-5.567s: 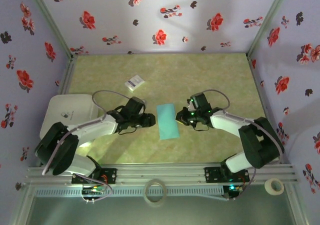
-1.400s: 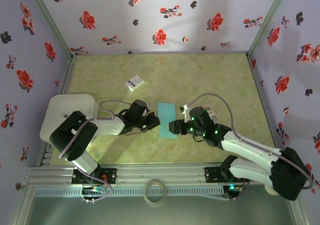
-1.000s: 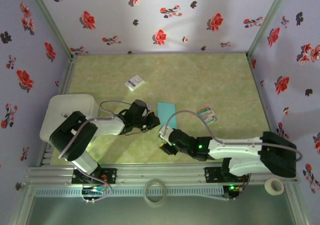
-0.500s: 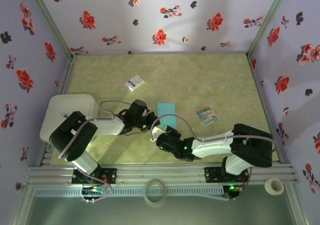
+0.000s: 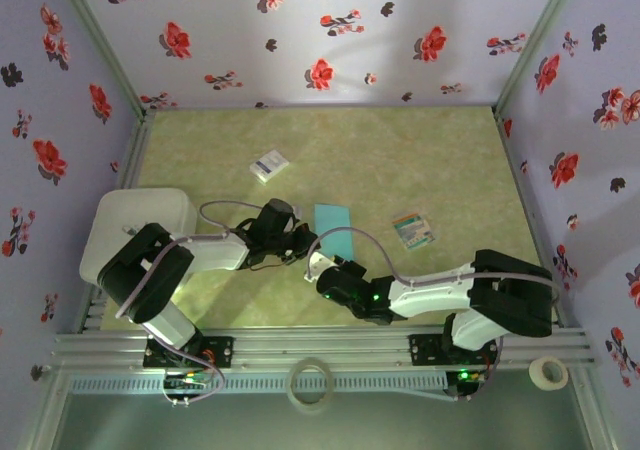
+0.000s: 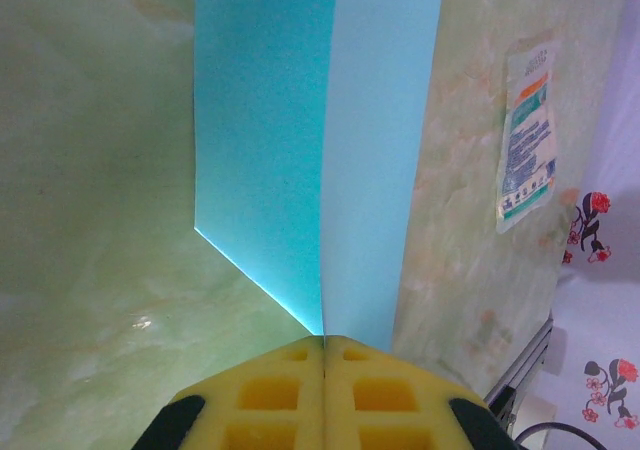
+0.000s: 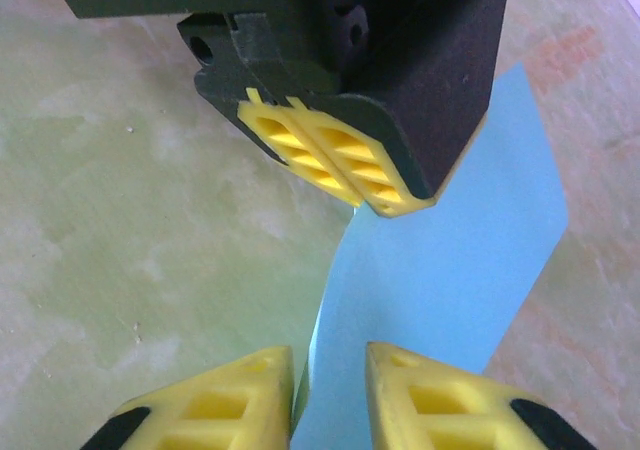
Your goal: Fold a paper plane with a square sheet of paper (pick it up from the middle)
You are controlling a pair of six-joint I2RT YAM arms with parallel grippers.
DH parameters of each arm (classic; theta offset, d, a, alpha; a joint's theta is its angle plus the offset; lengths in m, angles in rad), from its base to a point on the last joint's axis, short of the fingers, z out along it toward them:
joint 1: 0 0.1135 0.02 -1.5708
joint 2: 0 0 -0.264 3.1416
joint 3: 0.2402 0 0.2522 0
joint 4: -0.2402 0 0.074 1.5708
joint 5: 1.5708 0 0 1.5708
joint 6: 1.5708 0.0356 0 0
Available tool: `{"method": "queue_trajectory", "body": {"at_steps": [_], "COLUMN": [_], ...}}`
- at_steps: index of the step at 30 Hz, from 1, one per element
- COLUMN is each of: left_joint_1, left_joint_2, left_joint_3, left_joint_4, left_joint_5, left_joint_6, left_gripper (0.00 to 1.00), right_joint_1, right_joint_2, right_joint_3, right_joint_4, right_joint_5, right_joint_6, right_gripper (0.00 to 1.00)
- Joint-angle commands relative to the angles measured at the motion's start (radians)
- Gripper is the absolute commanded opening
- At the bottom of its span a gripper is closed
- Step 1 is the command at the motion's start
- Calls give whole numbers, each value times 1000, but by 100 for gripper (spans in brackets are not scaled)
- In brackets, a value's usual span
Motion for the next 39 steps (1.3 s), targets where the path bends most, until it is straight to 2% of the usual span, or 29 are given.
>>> {"method": "queue_trajectory", "body": {"at_steps": [1,7,12,15,18,22,27,32,39], "left_joint_1": [-6,-5,-6,-5,-3,8,26,35,48], "left_joint_2": [-20,-20,-22,-31,-50,-82,-141,-181,-201], "left_joint_3": [3,3,4,2,4,26,73,111,121], "left_joint_4": [-1,-2,-5,-12,-44,-133,-291,-394,-406], "left_joint_5": [-10,-12,-15,-23,-39,-61,-116,-154,-162], "left_joint_6": [-12,-15,-13,-11,3,45,126,190,199], "left_gripper": [0,0,0,10,14,26,32,31,22], "right_joint_1": [7,7,6,-1,-15,-67,-184,-279,-324], "right_joint_2": [-13,-19,-25,-27,-44,-88,-134,-111,-92], "right_joint_3": [-16,-18,-19,-21,-20,-8,34,99,141], "right_joint_4": [25,35,36,27,12,-47,-168,-281,-290], "right_joint_5": [27,26,26,17,-22,-129,-358,-585,-746], "right_joint_6": [25,26,56,76,105,200,355,410,467], "right_gripper": [23,16,7,1,0,0,0,0,0]}}
